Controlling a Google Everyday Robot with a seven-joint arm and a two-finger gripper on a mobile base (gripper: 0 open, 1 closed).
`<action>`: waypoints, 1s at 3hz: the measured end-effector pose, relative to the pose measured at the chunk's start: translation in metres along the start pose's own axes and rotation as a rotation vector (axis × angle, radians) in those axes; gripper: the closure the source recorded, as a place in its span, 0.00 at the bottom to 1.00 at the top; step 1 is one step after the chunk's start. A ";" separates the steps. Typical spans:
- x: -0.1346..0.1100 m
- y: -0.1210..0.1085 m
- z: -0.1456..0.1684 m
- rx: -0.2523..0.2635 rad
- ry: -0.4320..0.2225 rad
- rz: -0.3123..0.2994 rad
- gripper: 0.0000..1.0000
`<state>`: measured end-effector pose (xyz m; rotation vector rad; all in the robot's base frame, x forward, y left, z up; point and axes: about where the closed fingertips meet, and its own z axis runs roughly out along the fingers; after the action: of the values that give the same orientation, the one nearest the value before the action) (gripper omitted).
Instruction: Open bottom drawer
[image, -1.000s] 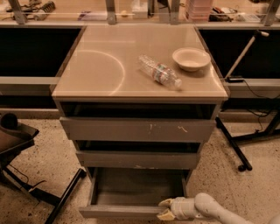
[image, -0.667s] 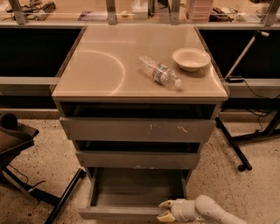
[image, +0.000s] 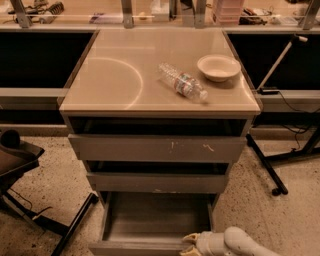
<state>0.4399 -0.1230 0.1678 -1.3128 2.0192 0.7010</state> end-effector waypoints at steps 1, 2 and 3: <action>-0.002 0.002 -0.002 0.000 0.000 0.000 1.00; 0.004 0.021 -0.001 -0.003 -0.004 -0.009 1.00; 0.002 0.024 -0.005 -0.003 -0.004 -0.009 1.00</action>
Offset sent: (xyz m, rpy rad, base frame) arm -0.3494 0.0443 -0.0401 0.0318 -0.1035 0.1283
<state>0.4160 -0.1193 0.1722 -1.3212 2.0085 0.7020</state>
